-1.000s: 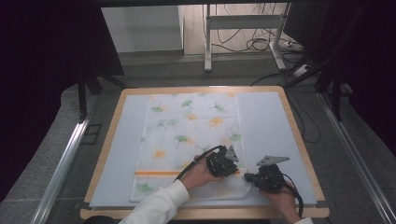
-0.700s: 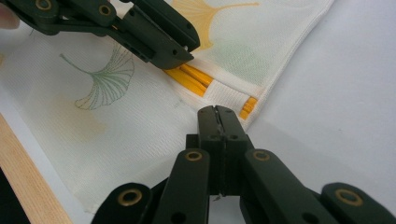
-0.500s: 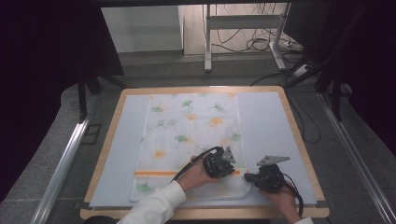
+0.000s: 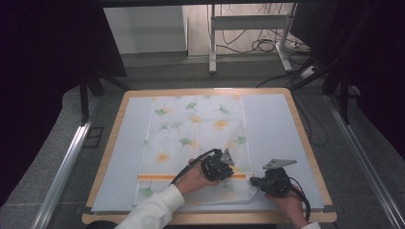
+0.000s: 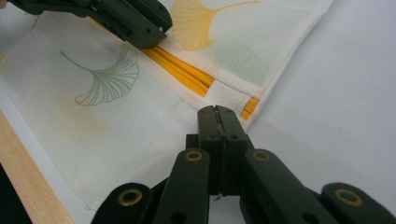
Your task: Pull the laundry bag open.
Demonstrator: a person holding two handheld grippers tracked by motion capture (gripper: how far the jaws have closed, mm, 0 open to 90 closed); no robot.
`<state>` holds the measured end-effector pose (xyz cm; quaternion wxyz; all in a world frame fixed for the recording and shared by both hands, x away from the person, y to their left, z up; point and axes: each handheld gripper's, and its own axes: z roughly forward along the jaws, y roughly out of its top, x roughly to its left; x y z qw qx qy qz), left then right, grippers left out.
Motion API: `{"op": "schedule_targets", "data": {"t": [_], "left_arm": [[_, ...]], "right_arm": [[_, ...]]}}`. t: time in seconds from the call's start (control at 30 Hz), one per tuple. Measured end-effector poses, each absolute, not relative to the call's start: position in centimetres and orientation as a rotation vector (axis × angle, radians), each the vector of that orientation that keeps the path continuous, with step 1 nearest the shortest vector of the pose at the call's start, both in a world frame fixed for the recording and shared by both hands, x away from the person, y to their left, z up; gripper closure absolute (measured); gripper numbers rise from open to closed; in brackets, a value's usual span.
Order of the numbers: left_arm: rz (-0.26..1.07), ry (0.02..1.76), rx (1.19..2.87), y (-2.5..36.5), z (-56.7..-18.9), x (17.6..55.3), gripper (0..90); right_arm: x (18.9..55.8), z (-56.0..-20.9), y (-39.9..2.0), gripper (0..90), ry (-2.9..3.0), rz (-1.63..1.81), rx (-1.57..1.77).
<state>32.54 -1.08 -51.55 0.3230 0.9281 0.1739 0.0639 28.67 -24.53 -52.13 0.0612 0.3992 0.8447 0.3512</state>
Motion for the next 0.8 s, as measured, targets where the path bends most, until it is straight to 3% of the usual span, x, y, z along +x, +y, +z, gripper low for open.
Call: {"op": "schedule_targets", "data": {"t": [0.8], "left_arm": [[0.176,0.553,2.420,3.9,-51.8,31.9,85.0]], "right_arm": [[28.6,-52.1,-24.5,89.4,2.555,1.057,1.199]]}}
